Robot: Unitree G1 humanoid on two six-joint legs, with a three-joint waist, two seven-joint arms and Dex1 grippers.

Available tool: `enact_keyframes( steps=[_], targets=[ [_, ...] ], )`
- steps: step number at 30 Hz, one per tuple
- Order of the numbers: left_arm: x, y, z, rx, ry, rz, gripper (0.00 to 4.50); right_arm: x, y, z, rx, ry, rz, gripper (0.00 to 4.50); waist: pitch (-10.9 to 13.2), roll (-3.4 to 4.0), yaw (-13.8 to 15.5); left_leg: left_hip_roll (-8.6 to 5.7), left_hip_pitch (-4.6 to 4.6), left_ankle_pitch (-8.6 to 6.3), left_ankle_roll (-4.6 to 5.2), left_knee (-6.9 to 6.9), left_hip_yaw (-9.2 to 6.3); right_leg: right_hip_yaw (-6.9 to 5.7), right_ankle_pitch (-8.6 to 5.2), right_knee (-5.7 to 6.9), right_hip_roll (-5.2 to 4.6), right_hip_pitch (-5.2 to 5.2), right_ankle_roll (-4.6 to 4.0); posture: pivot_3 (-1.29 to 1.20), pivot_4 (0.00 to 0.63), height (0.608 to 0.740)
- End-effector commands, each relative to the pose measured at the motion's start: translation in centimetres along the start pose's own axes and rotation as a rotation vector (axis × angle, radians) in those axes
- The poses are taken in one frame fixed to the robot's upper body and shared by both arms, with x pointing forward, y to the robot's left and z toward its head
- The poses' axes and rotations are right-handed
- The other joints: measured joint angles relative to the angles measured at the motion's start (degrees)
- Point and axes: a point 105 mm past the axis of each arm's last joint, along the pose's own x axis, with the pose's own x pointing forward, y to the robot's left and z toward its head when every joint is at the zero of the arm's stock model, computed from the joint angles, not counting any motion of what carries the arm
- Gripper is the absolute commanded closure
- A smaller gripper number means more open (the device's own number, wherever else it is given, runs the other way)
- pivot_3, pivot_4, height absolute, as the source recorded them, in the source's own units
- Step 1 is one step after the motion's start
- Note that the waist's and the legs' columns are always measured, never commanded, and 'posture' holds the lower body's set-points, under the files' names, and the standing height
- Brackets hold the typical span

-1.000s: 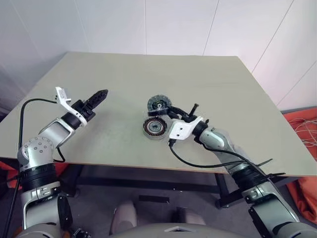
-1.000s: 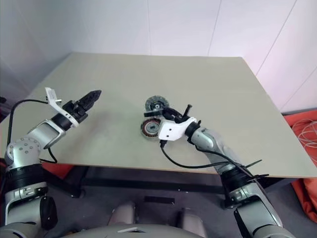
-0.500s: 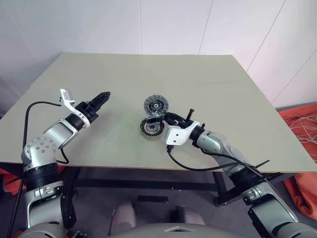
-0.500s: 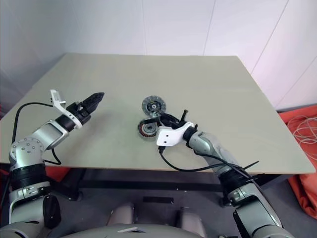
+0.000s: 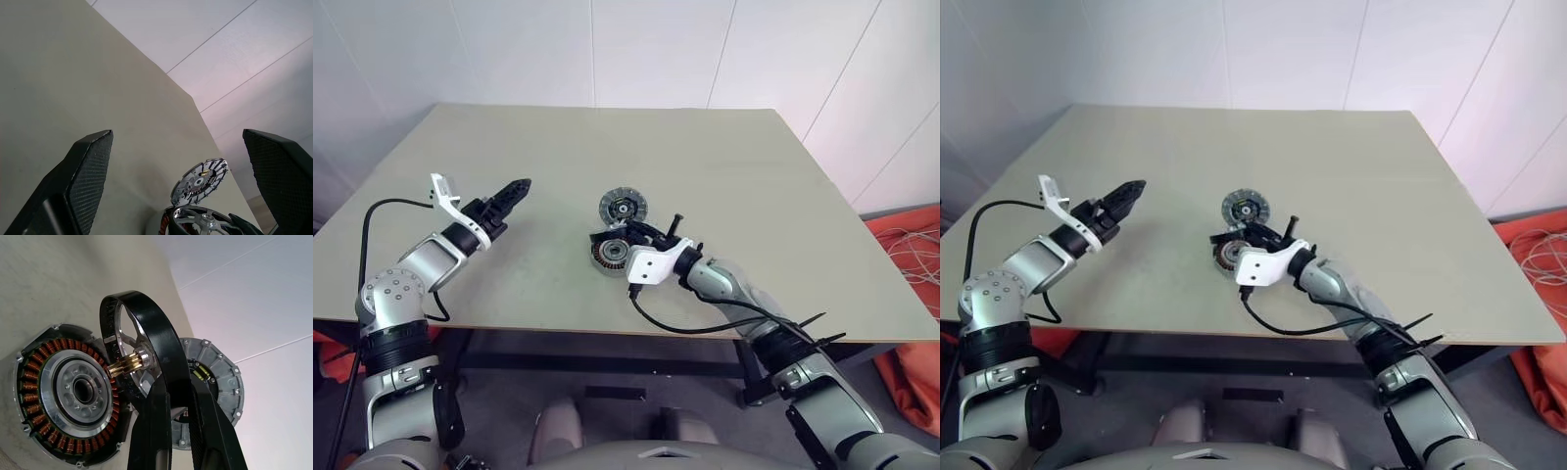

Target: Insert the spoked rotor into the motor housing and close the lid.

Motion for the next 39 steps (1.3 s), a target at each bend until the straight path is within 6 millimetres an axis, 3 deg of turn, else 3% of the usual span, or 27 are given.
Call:
enact_keyframes(
  steps=[1, 14, 27, 39],
  targets=[
    [0.2, -1.2, 1.3, 0.03, -0.046, -0.042, 0.0, 0.6, -1.1, 0.9, -0.02, -0.042, -0.036, 4.32, 0.0, -0.01, -0.02, 0.0, 0.0, -0.01, 0.01, 0.0, 0.0, 0.0, 0.0, 0.0, 0.0, 0.0, 0.0, 0.0, 0.0, 0.74],
    [0.4, -1.3, 1.3, 0.039, -0.042, -0.048, 0.0, 0.8, -0.5, 0.5, -0.008, -0.034, -0.021, 4.32, 0.0, -0.04, -0.04, 0.0, 0.01, -0.01, 0.02, 0.0, -0.01, 0.0, 0.0, -0.01, 0.0, 0.0, 0.0, 0.0, 0.0, 0.74],
    [0.4, -1.3, 1.4, 0.047, -0.039, -0.052, 0.0, -0.2, -0.8, 0.9, 0.028, -0.064, 0.01, 0.02, 0.0, -0.07, -0.02, -0.01, 0.0, -0.02, 0.04, 0.0, -0.01, 0.01, 0.0, -0.01, 0.0, 0.0, 0.0, 0.0, 0.0, 0.74],
    [0.7, -1.5, 1.2, 0.041, -0.03, -0.063, 0.0, -1.6, -2.9, 1.9, 0.02, -0.083, 0.121, 0.02, 0.01, -0.11, 0.03, 0.0, 0.0, -0.03, 0.06, -0.01, -0.03, 0.01, 0.0, -0.04, 0.0, 0.01, 0.0, 0.0, 0.0, 0.74]
  ],
)
